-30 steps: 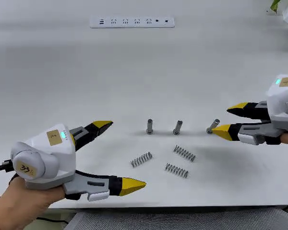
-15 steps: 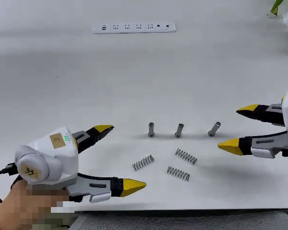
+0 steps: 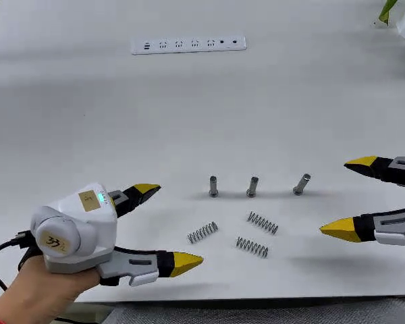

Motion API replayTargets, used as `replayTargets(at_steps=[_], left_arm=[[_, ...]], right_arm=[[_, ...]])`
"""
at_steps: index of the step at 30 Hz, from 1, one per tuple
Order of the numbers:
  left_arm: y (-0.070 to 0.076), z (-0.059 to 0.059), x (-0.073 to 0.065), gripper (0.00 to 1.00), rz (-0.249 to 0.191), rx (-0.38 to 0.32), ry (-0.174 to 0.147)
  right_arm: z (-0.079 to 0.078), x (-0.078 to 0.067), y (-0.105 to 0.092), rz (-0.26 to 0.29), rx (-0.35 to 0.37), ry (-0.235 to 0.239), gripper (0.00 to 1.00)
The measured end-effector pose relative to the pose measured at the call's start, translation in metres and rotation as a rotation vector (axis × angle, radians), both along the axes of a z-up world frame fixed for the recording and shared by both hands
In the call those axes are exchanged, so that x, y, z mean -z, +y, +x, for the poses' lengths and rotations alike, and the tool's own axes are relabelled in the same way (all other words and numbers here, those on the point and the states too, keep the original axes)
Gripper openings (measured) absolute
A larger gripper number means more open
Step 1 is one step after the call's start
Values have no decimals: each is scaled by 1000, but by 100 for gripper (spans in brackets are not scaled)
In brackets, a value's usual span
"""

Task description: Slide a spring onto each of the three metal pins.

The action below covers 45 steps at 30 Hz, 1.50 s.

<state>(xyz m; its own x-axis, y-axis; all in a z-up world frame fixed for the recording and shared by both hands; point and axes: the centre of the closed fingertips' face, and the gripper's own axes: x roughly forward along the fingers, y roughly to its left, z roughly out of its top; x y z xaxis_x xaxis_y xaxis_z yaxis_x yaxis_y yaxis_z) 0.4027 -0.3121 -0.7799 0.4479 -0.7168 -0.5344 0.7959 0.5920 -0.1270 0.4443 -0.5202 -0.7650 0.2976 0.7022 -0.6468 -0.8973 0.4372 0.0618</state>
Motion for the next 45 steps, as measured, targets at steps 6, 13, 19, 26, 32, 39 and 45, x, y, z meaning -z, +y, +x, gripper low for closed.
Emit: replayTargets(at_steps=[6, 13, 19, 26, 32, 39, 45], left_arm=[[2, -7, 17, 73, 75, 6, 78], [-3, -12, 34, 55, 146, 41, 106], [-8, -10, 44, 43, 180, 51, 119], [-13, -8, 54, 31, 223, 76, 135], [-13, -6, 62, 25, 258, 79, 151], [-12, -7, 64, 23, 275, 82, 158], [-12, -8, 67, 22, 287, 83, 164]], right_arm=[[-4, 0, -4, 15, 3, -1, 78], [-7, 1, -6, 29, 11, 0, 78], [-13, 2, -6, 42, 5, -1, 80], [-16, 1, -7, 56, -9, -13, 85], [-18, 0, -8, 76, -17, -22, 88], [-20, 2, -13, 93, -28, -27, 90], [-21, 4, -16, 96, -29, -25, 90]])
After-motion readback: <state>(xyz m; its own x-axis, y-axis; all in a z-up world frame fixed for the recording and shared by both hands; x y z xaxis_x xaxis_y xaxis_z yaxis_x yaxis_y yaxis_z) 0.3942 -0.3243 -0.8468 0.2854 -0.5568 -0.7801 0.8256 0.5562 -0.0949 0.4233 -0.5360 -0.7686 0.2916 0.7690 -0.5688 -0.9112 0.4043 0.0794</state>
